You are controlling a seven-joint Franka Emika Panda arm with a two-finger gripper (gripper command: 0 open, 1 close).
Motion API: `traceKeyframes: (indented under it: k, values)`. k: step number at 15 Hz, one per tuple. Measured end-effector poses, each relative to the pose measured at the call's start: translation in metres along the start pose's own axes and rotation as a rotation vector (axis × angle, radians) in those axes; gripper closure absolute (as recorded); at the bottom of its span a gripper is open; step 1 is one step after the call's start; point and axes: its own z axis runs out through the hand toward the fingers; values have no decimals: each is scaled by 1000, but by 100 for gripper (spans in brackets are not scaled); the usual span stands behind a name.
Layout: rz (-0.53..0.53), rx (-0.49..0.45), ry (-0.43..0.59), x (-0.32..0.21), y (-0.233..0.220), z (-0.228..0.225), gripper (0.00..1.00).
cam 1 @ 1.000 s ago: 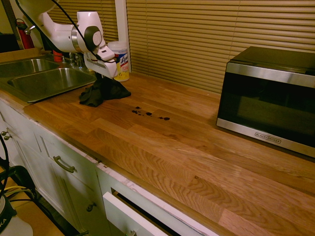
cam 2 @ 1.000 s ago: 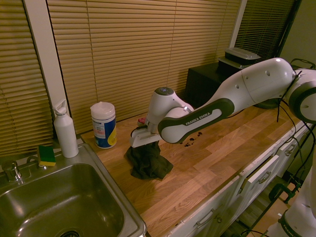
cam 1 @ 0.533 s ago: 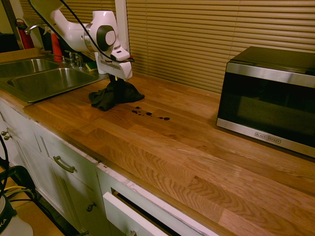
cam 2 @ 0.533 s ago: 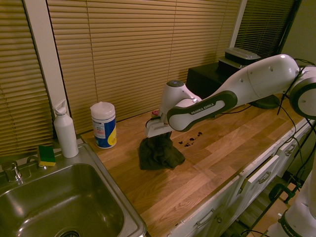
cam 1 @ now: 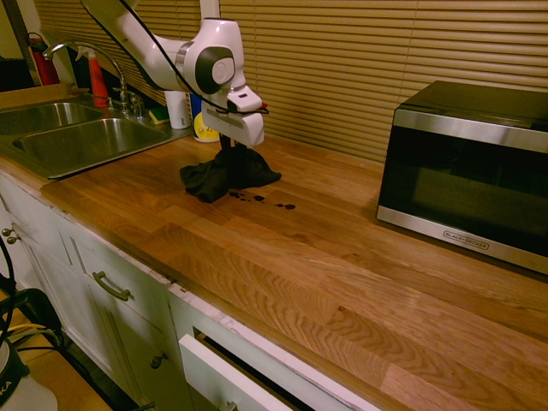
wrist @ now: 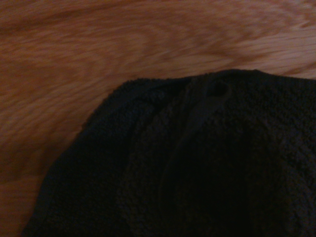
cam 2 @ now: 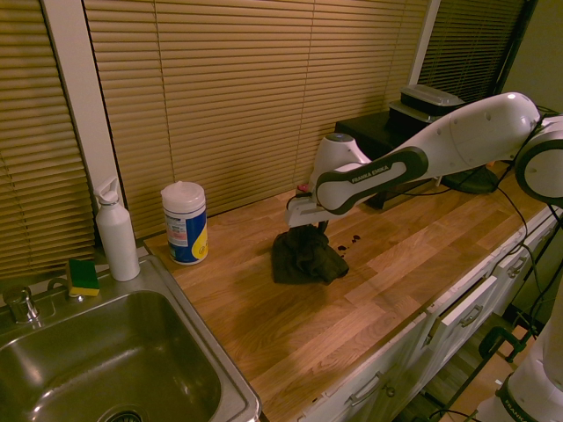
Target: Clear the spill
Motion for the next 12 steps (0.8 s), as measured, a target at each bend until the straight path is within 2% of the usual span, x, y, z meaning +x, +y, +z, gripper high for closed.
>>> traceKeyframes:
  k: [12]
  values:
    - [137,24,-55,147,102,-6,100]
